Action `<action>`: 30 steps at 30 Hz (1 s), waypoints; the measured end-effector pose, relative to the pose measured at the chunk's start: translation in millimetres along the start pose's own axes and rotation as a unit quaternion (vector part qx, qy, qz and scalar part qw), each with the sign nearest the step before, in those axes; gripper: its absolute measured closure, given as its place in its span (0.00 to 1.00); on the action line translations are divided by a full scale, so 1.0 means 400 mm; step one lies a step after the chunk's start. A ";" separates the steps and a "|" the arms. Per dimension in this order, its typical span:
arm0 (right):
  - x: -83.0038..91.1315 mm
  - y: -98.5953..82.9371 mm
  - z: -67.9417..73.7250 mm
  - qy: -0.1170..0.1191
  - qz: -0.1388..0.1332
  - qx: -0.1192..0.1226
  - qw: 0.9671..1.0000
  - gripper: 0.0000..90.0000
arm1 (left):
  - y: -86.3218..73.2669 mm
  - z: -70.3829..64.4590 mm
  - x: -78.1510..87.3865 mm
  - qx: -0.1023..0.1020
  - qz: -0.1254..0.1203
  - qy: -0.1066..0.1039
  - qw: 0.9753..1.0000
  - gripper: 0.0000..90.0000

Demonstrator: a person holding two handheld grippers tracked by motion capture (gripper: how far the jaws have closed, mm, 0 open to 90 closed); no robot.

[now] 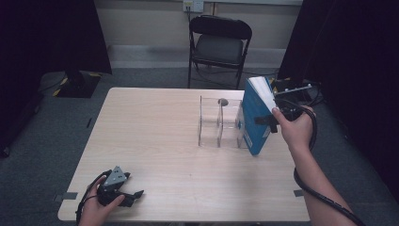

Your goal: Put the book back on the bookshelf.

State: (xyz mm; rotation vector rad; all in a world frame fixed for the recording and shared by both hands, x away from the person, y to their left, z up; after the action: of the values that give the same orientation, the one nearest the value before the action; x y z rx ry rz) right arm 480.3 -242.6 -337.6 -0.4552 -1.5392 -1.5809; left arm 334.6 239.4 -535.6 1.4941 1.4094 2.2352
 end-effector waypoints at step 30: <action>0.002 -0.069 -0.010 0.015 -0.001 0.008 1.000 0.19 | -0.001 -0.001 0.000 0.003 0.002 -0.002 1.000 0.14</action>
State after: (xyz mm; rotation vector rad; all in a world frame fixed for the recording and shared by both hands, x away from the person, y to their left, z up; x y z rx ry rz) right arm 459.9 -250.2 -355.1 -0.4191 -1.5301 -1.5688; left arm 334.0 239.3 -535.9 1.5029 1.4144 2.2310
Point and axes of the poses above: each handheld gripper's, and its own axes: x roughly backward along the jaws, y roughly out of its top, z roughly to its left, the point moved 5 cm from there along -x, roughly forward along the jaws, and after that the axes turned 7 degrees about -x, right-handed, at the moved point
